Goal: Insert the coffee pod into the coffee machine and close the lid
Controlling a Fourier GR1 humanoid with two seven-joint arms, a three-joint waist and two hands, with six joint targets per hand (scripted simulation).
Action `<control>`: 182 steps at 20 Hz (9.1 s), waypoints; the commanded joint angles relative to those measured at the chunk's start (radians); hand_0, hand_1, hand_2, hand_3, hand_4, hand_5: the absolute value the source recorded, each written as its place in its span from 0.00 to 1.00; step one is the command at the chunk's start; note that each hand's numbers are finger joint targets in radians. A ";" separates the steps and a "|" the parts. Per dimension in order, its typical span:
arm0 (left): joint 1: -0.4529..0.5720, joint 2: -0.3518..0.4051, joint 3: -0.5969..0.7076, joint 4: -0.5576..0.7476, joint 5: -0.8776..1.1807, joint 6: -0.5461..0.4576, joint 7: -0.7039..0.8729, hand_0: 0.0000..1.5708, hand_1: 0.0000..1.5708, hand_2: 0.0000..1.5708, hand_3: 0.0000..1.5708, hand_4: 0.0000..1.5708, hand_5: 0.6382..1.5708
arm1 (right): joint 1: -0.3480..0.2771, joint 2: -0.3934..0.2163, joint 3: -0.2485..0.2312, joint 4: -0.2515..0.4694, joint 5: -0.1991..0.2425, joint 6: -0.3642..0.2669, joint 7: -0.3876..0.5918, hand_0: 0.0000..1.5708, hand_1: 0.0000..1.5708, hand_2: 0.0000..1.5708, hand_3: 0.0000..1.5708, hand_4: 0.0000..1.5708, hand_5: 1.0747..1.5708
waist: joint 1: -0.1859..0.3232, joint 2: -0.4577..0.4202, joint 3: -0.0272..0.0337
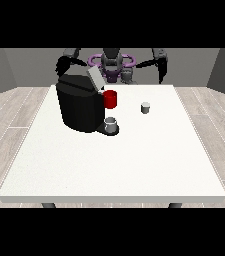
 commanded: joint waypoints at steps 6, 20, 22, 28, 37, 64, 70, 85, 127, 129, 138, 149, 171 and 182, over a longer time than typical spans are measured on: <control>-0.174 0.095 0.059 0.236 -0.047 -0.030 0.021 0.00 0.00 0.00 0.00 0.00 1.00 | -0.068 -0.003 -0.004 0.005 -0.018 0.022 -0.018 0.00 0.00 0.00 0.00 0.12 1.00 | -0.059 0.110 0.0000; -0.320 0.060 -0.018 0.484 -0.197 0.017 0.038 0.00 0.00 0.00 0.00 0.00 1.00 | -0.203 -0.005 -0.027 0.093 0.014 -0.038 0.098 0.00 0.00 0.00 0.00 0.24 1.00 | -0.023 0.131 0.0003; -0.338 0.095 0.025 0.576 -0.185 -0.008 -0.024 0.00 0.00 0.13 0.00 0.00 1.00 | -0.145 -0.011 -0.019 0.073 0.008 -0.013 0.070 0.00 0.00 0.00 0.00 0.24 1.00 | -0.060 0.130 0.0000; -0.379 0.112 0.036 0.664 -0.239 0.034 -0.037 0.41 0.41 0.46 0.22 0.00 1.00 | -0.178 0.007 0.005 0.127 0.050 -0.048 0.086 0.00 0.00 0.00 0.00 0.27 1.00 | -0.052 0.141 -0.0002; -0.364 0.103 -0.068 0.728 -0.397 0.081 -0.047 0.36 0.36 0.44 0.26 0.00 1.00 | -0.203 0.016 -0.004 0.151 0.046 -0.063 0.111 0.00 0.00 0.00 0.00 0.27 1.00 | -0.052 0.109 -0.0001; -0.551 0.101 -0.083 0.846 -0.576 0.201 -0.170 0.93 0.93 0.93 0.90 0.39 1.00 | -0.271 -0.023 -0.059 0.227 -0.006 -0.062 0.121 0.00 0.00 0.00 0.00 0.27 1.00 | -0.059 0.104 0.0001; -0.655 0.097 -0.080 0.780 -0.560 0.088 -0.117 0.84 0.84 0.88 0.86 0.37 1.00 | -0.247 -0.006 -0.063 0.328 -0.010 -0.053 0.020 0.00 0.00 0.00 0.00 0.32 1.00 | -0.046 0.081 0.0004; -0.770 0.193 0.000 0.761 -0.532 -0.048 -0.126 0.80 0.80 0.85 0.82 0.34 1.00 | -0.213 0.002 -0.022 0.259 -0.041 0.000 0.012 0.00 0.00 0.00 0.00 0.32 1.00 | -0.116 0.072 0.0002; -1.017 0.214 0.042 0.832 -0.590 -0.038 -0.066 0.77 0.77 0.81 0.77 0.33 1.00 | -0.304 -0.026 -0.038 0.160 -0.029 -0.027 0.048 0.00 0.00 0.00 0.00 0.33 1.00 | -0.229 0.221 0.0003; -1.021 0.220 0.055 0.834 -0.575 -0.064 -0.063 0.74 0.74 0.79 0.75 0.32 1.00 | -0.306 -0.038 -0.061 0.193 -0.045 -0.014 0.037 0.00 0.00 0.00 0.00 0.32 1.00 | -0.210 0.229 0.0004; -1.018 0.213 0.060 0.855 -0.586 -0.043 -0.093 0.78 0.78 0.81 0.75 0.31 1.00 | -0.321 0.001 -0.016 0.151 -0.005 -0.064 0.065 0.00 0.00 0.00 0.00 0.26 1.00 | -0.217 0.252 0.0000; -1.032 0.198 0.023 0.832 -0.624 -0.071 -0.058 0.70 0.70 0.73 0.62 0.26 1.00 | -0.319 -0.023 -0.073 0.220 -0.031 -0.058 0.032 0.00 0.00 0.00 0.00 0.21 1.00 | -0.185 0.229 0.0006; -1.041 0.260 -0.010 0.846 -0.682 -0.168 -0.126 0.00 0.00 0.00 0.00 0.00 1.00 | -0.299 -0.014 -0.058 0.220 -0.010 -0.077 0.031 0.00 0.00 0.00 0.00 0.22 1.00 | -0.179 0.208 0.0004; -0.932 0.141 -0.030 0.780 -0.696 -0.122 -0.065 0.00 0.00 0.00 0.00 0.00 1.00 | -0.218 0.003 -0.085 0.304 -0.043 -0.061 -0.035 0.00 0.00 0.00 0.00 0.24 1.00 | -0.100 0.092 0.0006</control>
